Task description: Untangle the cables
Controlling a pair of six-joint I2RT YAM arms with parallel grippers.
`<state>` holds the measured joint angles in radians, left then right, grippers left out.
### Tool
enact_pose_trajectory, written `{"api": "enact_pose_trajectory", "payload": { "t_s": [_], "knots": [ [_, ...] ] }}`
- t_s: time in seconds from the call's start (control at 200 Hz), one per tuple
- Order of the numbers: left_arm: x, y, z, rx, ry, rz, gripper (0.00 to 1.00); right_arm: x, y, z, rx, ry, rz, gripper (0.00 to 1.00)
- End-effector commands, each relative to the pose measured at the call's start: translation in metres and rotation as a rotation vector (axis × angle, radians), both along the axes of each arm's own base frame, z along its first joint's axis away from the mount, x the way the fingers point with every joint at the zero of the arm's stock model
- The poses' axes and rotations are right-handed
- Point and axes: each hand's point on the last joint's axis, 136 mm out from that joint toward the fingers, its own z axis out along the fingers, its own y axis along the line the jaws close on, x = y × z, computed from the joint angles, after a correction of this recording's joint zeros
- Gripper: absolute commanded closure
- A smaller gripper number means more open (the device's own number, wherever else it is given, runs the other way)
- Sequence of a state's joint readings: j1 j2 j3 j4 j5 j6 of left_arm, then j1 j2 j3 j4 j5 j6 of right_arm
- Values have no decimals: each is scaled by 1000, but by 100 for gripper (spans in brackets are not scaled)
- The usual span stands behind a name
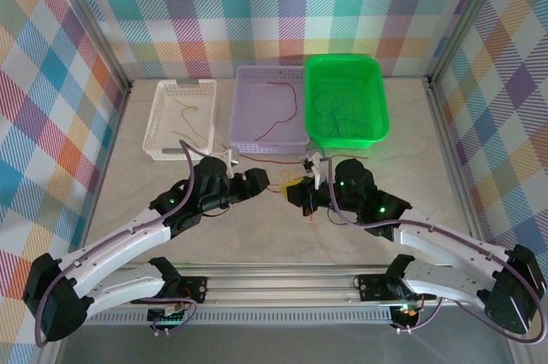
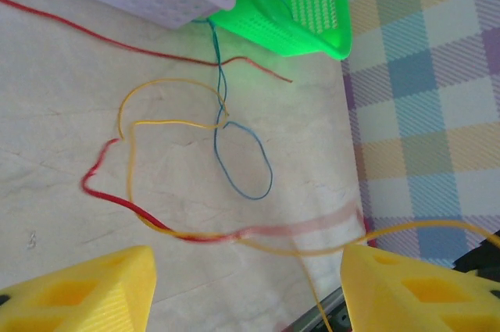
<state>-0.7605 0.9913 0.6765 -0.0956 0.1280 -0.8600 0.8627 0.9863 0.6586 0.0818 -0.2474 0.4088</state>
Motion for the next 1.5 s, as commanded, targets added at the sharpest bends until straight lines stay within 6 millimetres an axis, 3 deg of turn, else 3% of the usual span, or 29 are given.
{"api": "enact_pose_trajectory", "payload": {
  "t_s": [0.0, 0.09, 0.36, 0.475, 0.62, 0.765, 1.04, 1.15, 1.33, 1.495],
  "knots": [
    [-9, -8, 6, -82, -42, -59, 33, 0, 1, 12, 8, -6, 16, 100],
    [-14, -2, 2, -92, -52, -56, 26, 0, 1, 16, 25, -5, 22, 100],
    [-22, -5, -21, -67, -19, -101, 24, -9, -1, 45, 101, -32, 75, 100],
    [-28, -11, -14, -66, -60, -172, 24, -9, -4, 58, 129, -27, 69, 100],
    [-50, -26, 3, -56, -149, -340, 25, -9, -8, 75, 156, -11, 49, 100],
    [-72, -33, 6, -6, -227, -452, 24, -8, -10, 91, 145, 24, 35, 100],
    [-61, -10, -5, 75, -269, -325, 20, -20, -11, 116, 156, 18, 88, 100],
    [-61, -10, -10, 68, -268, -320, 19, -23, -12, 123, 165, 28, 96, 100],
    [-74, -35, 10, -36, -288, -434, 17, -25, -9, 140, 227, 68, 105, 100],
    [-98, -50, 47, -128, -377, -522, 10, -21, -9, 144, 222, 97, 81, 100]
  ]
}}
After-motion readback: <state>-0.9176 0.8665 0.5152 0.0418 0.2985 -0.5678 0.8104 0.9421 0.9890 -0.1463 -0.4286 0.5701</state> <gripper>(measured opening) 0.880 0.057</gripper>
